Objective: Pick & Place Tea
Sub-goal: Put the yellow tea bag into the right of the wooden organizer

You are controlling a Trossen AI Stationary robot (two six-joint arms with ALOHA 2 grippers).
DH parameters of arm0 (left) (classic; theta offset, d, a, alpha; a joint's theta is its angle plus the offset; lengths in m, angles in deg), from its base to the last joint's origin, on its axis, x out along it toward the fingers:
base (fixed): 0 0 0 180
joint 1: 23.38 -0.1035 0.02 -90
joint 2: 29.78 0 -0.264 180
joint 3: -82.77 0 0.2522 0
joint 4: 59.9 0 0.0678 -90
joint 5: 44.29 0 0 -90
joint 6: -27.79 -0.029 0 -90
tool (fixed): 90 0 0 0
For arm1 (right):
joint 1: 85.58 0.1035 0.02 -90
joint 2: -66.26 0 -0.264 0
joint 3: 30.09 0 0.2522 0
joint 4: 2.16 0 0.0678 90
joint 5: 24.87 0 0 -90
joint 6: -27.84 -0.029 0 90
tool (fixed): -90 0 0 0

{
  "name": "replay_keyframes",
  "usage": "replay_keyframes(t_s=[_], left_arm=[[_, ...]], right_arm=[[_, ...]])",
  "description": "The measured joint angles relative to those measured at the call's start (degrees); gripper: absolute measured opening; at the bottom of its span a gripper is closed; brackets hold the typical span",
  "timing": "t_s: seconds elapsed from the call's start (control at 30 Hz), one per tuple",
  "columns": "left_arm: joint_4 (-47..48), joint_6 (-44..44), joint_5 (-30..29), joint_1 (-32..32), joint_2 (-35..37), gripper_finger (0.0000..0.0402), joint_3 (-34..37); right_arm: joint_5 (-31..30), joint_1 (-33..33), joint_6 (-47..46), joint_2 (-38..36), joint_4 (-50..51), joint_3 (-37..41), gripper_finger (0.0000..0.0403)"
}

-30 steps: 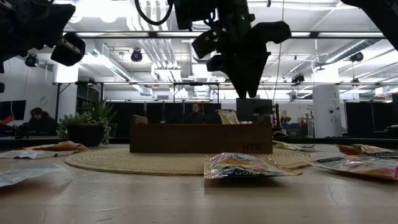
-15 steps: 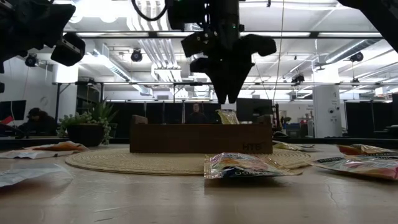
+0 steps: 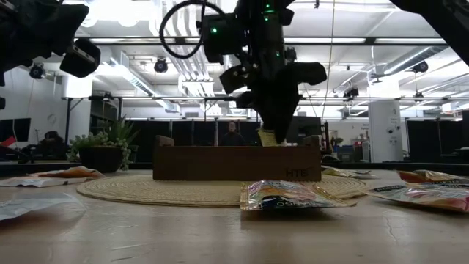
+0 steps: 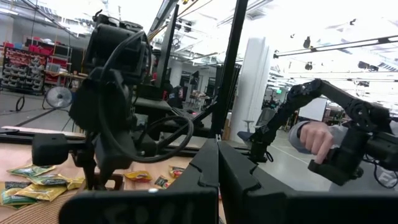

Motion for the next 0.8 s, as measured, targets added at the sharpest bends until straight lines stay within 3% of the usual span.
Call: replay_keyframes(t_s=[0.13,0.4,0.6,0.8], left_arm=[[0.00,0.00,-0.01,0.01,0.00,0.0000,0.00],[0.00,0.00,0.00,0.00,0.00,0.0000,0.00],[0.02,0.00,0.00,0.00,0.00,0.0000,0.00],[0.02,0.00,0.00,0.01,0.00,0.0000,0.00]], right_arm=[[0.02,0.02,-6.65,-0.57,0.60,0.76,0.0014],[0.00,0.11,-19.12,-1.47,1.23,1.69,0.0009],[-0.17,0.11,-22.88,-1.56,1.69,1.71,0.0009],[-8.69,0.11,-28.01,-1.56,2.96,1.76,0.0008]])
